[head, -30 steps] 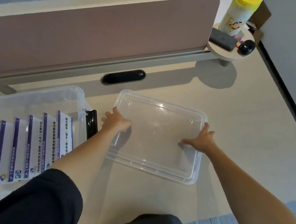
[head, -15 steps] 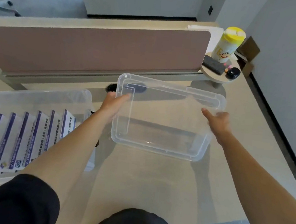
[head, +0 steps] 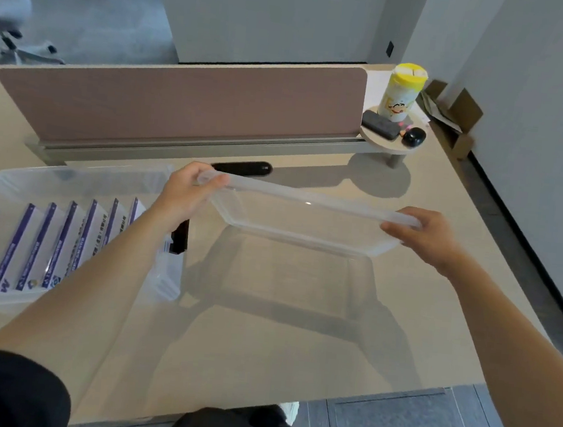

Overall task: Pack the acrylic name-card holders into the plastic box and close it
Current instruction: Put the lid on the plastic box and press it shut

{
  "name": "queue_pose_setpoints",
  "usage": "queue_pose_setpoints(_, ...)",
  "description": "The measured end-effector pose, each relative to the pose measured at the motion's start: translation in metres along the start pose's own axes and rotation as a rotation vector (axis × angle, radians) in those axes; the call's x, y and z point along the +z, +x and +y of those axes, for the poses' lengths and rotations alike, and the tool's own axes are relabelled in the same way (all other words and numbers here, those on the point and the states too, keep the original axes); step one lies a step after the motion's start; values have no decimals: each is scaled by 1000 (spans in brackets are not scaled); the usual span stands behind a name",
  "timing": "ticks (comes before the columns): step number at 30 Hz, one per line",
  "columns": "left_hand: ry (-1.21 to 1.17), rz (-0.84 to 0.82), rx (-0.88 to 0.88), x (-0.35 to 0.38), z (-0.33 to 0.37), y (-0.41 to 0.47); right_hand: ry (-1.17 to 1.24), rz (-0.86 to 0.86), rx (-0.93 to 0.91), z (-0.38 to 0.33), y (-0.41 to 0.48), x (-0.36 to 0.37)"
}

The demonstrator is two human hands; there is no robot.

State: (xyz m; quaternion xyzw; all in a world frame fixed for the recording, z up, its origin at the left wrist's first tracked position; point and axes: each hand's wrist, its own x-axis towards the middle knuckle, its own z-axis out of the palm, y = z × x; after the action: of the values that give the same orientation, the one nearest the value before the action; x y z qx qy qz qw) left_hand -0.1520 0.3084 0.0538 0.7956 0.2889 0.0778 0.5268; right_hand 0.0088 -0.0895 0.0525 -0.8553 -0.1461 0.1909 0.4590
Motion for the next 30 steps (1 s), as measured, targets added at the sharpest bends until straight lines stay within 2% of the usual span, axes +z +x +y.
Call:
queue_pose_setpoints(4, 269, -107, 160, -12, 7, -22, -159, -123, -28, -3, -26, 7)
queue_pose_setpoints(11, 582, -273, 332, -27, -9, -63, -224, -217, -6, -3, -77, 31)
queue_pose_setpoints(14, 645, -313, 397, -28, -26, -84, -330, -222, 19, -4, -102, 49)
queue_pose_setpoints(18, 667, -351, 378, -23, -54, -112, -453, -212, 11, 1, -133, 66)
queue_pose_setpoints(24, 687, -331, 387, -9, -67, -132, -385, -201, 13, 20, -141, 66)
queue_pose_setpoints(30, 695, -247, 408, 11, -46, -135, -300, -229, -29, 31, -120, 39)
